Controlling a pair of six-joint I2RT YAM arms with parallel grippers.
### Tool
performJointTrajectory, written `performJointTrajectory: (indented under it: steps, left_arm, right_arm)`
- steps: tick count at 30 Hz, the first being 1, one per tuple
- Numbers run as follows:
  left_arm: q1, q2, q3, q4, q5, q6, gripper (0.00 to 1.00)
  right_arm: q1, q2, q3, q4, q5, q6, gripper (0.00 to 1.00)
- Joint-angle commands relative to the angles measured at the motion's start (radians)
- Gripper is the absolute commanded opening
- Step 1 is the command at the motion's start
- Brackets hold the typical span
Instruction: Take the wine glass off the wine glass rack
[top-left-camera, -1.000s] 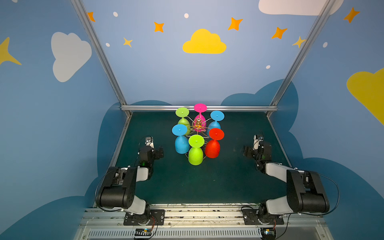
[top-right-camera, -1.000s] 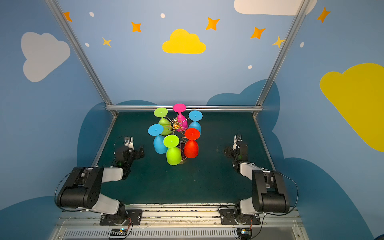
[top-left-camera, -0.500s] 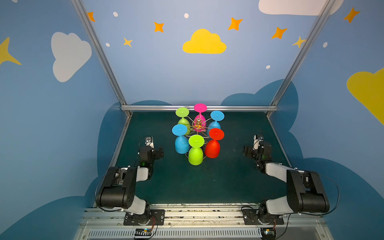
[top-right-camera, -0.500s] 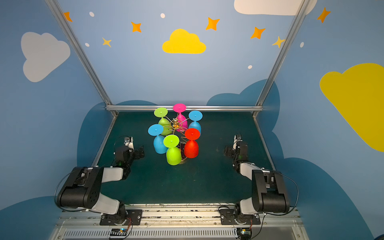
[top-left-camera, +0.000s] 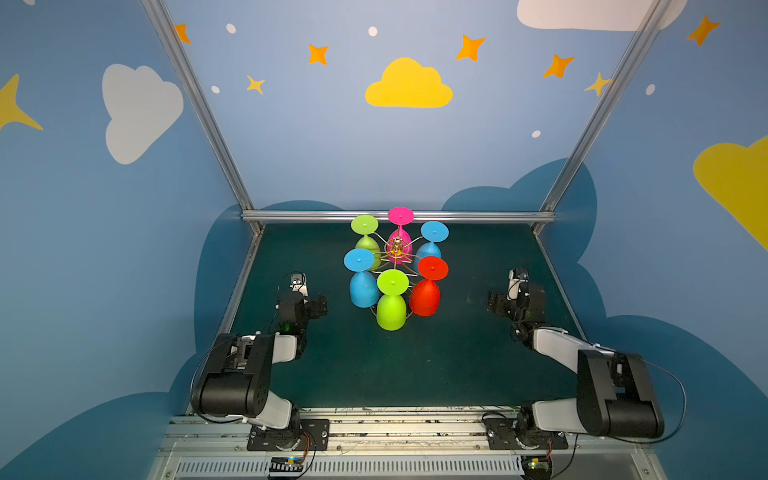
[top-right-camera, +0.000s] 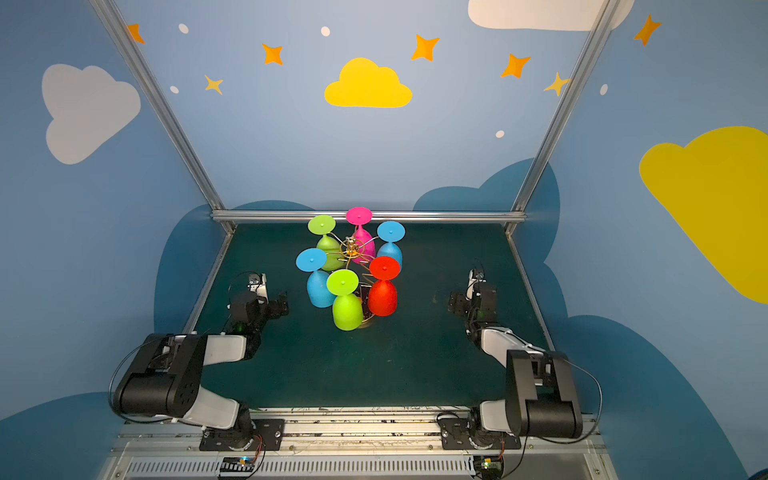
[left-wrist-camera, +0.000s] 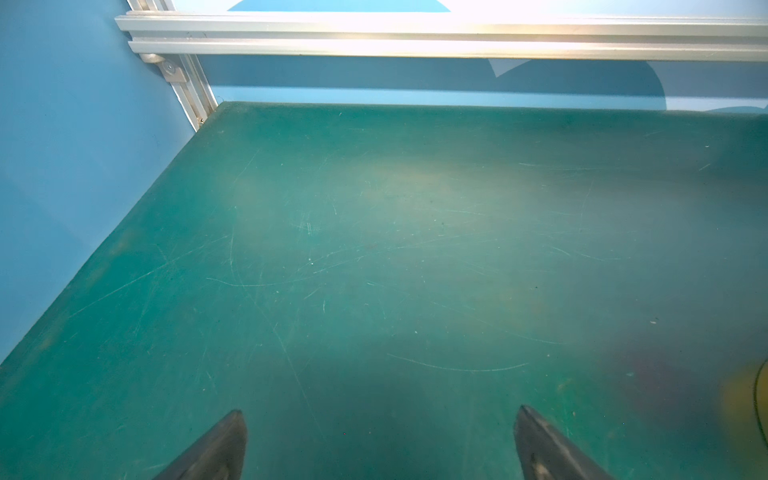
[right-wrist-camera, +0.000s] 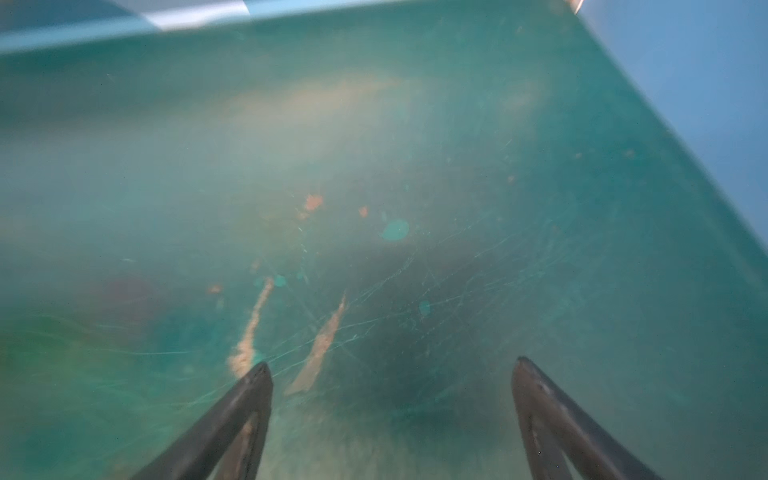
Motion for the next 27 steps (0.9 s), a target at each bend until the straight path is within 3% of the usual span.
performJointTrajectory:
  steps: [1,4,7,8,12,14,17,18,20,22,24,27]
  left_arm:
    - [0.006,0.014,0.023,0.021,0.0,0.01,1.0]
    - [0.007,0.013,0.021,0.023,0.002,0.011,1.0]
    - [0.009,0.014,0.023,0.02,0.005,0.01,1.0]
    - [0.009,0.013,0.023,0.019,0.006,0.01,1.0]
    - [0.007,0.005,0.012,0.039,-0.002,0.01,1.0]
    - [-0.014,-0.048,-0.022,0.098,-0.052,0.024,1.0]
    - [-0.079,-0.262,0.023,-0.135,-0.228,0.007,1.0]
    - [-0.086,-0.348,0.067,-0.277,-0.264,-0.085,1.0]
    - [-0.081,-0.461,0.151,-0.492,-0.239,-0.228,1.0]
    - [-0.08,-0.544,0.181,-0.564,-0.176,-0.364,1.0]
    - [-0.077,-0.638,0.17,-0.559,-0.078,-0.398,1.0]
    - [-0.069,-0.772,0.127,-0.552,-0.042,-0.435,1.0]
  right_arm:
    - [0.008,-0.136,0.043,-0.143,0.025,0.083,0.89]
    - [0.002,-0.295,0.007,-0.163,0.017,0.165,0.89]
    - [-0.006,-0.453,-0.031,-0.222,0.132,0.407,0.89]
    - [-0.012,-0.495,-0.052,-0.212,0.128,0.437,0.89]
    - [-0.02,-0.645,-0.108,-0.121,-0.072,0.362,0.89]
    - [-0.02,-0.685,-0.053,-0.242,-0.1,0.359,0.89]
    - [-0.02,-0.686,0.066,-0.451,-0.136,0.35,0.89]
    - [-0.019,-0.667,0.095,-0.496,-0.166,0.345,0.89]
    - [-0.019,-0.618,0.16,-0.569,-0.245,0.351,0.88]
    - [-0.019,-0.558,0.238,-0.638,-0.346,0.373,0.87]
    - [-0.018,-0.506,0.292,-0.657,-0.482,0.4,0.84]
    - [-0.016,-0.469,0.329,-0.593,-0.685,0.477,0.78]
